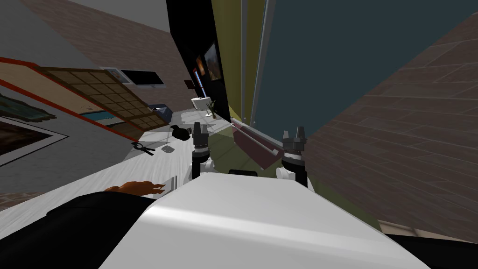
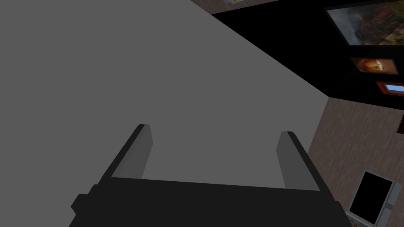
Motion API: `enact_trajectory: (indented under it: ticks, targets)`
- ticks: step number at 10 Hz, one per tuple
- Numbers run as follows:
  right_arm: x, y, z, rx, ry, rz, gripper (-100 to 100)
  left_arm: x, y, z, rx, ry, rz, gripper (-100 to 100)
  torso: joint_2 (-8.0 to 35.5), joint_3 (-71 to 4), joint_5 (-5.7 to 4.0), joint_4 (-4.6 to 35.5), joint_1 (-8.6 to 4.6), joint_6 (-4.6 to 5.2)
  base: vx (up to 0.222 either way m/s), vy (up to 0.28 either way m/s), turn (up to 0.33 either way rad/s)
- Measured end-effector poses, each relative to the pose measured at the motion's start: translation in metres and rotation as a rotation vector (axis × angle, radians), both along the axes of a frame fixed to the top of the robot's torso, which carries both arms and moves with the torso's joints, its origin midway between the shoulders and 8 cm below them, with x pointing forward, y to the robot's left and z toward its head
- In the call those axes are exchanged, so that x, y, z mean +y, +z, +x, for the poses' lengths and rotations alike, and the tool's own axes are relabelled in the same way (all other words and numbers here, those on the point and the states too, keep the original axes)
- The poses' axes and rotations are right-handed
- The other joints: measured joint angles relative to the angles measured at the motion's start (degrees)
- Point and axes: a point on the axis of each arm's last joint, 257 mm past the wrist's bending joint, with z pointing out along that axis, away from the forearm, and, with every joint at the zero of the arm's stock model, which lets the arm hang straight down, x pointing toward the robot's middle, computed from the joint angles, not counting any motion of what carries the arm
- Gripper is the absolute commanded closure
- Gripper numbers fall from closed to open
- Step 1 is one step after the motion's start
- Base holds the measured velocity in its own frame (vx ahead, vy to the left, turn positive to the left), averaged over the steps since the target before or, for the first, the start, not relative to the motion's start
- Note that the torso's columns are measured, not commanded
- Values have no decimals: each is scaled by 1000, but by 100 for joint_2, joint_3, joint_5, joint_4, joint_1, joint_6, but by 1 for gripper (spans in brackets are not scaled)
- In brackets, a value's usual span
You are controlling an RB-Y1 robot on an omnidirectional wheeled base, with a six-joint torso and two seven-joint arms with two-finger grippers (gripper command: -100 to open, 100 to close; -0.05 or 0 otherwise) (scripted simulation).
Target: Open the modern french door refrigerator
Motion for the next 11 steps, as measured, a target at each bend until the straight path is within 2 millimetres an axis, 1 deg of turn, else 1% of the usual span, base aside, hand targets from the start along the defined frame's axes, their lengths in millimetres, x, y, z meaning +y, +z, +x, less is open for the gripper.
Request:
enact_trajectory:
  ticks: [1,2,9,10,11]
  targets:
    - [0,0,0,0,0,0,0,0,0,0,0,0,0,0,232,-467,0,235,0,0,0,0,0]
    - [0,0,0,0,0,0,0,0,0,0,0,0,0,0,597,-1200,0,600,0,0,0,0,0]
    - [0,0,0,0,0,0,0,0,0,0,0,0,0,0,3539,-7073,0,3537,0,0,0,0,0]
    - [0,0,0,0,0,0,-100,0,0,0,0,0,0,0,3962,-7919,0,3960,0,0,11,-4,-64]
    - [4,-1,2,2,31,4,-100,0,0,0,0,0,0,0,4153,-8314,-1,4149,-3,1,12,-8,-81]
